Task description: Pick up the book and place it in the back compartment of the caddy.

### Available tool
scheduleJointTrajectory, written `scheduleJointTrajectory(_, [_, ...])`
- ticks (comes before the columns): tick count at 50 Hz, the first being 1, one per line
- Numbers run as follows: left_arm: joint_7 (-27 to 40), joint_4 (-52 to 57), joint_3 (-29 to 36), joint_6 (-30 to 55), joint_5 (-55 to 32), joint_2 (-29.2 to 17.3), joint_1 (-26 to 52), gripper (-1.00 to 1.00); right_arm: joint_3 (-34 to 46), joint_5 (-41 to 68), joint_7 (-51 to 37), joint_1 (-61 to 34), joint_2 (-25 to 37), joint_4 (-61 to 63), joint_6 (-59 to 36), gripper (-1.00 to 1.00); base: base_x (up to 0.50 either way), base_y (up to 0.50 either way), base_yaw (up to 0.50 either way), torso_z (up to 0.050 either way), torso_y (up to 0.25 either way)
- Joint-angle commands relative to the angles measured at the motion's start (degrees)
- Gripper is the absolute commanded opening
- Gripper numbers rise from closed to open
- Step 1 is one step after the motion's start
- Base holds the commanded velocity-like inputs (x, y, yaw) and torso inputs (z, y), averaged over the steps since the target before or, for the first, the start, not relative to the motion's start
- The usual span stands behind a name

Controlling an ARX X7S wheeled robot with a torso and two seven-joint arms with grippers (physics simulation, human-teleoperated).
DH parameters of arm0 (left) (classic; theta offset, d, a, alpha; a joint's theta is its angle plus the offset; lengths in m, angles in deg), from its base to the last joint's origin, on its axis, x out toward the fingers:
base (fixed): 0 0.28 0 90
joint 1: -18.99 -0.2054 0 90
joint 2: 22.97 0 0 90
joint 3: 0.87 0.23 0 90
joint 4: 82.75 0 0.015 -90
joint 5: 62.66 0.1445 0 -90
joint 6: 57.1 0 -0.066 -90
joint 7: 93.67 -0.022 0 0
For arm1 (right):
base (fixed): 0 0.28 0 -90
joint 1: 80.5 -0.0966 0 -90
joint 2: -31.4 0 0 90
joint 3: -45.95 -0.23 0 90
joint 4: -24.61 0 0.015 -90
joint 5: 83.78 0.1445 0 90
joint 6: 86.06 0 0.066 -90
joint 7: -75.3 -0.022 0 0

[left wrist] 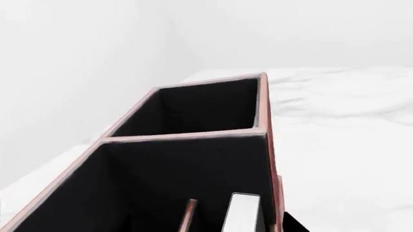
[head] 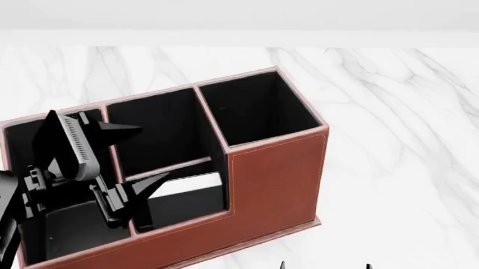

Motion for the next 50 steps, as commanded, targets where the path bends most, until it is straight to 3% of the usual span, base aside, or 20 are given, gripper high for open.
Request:
scheduleJointTrajectory(1, [0.82,27.16,-2.86,13.90,-2.17,-2.99,-11.37,1.00,-0.11,-0.60,-0.32,-0.62,-0.14,-0.11,-0.85,1.00,0.00,0.00,0.00,0.000,0.000])
scheduleJointTrajectory(8, [2.25,44.13,-4.15,22.01,-4.49,-4.90,-18.68,1.00,-0.46,0.72,0.18,-2.83,0.24,1.41,-4.94,1.00,0.00,0.00,0.00,0.000,0.000])
scheduleJointTrajectory(20, [3.01,53.77,-4.46,25.84,-5.87,-6.27,-23.20,1.00,-1.91,-0.02,0.07,-4.79,1.36,11.22,-13.98,1.00,0.00,0.00,0.00,0.000,0.000])
scheduleJointTrajectory(34, [4.34,72.53,-6.09,31.92,-8.60,-9.25,-29.81,1.00,-3.18,-1.53,0.09,-6.14,2.61,19.06,-20.11,1.00,0.00,0.00,0.00,0.000,0.000])
scheduleJointTrajectory(42, [6.45,83.21,-7.47,37.06,-9.22,-11.32,-31.02,1.00,-4.49,-2.54,0.23,-6.67,3.65,26.84,-25.56,1.00,0.00,0.00,0.00,0.000,0.000])
scheduleJointTrajectory(50, [7.30,87.29,-8.45,40.54,-10.43,-12.12,-29.43,1.00,-5.11,-3.33,0.74,-7.39,4.24,32.93,-30.19,1.00,0.00,0.00,0.00,0.000,0.000])
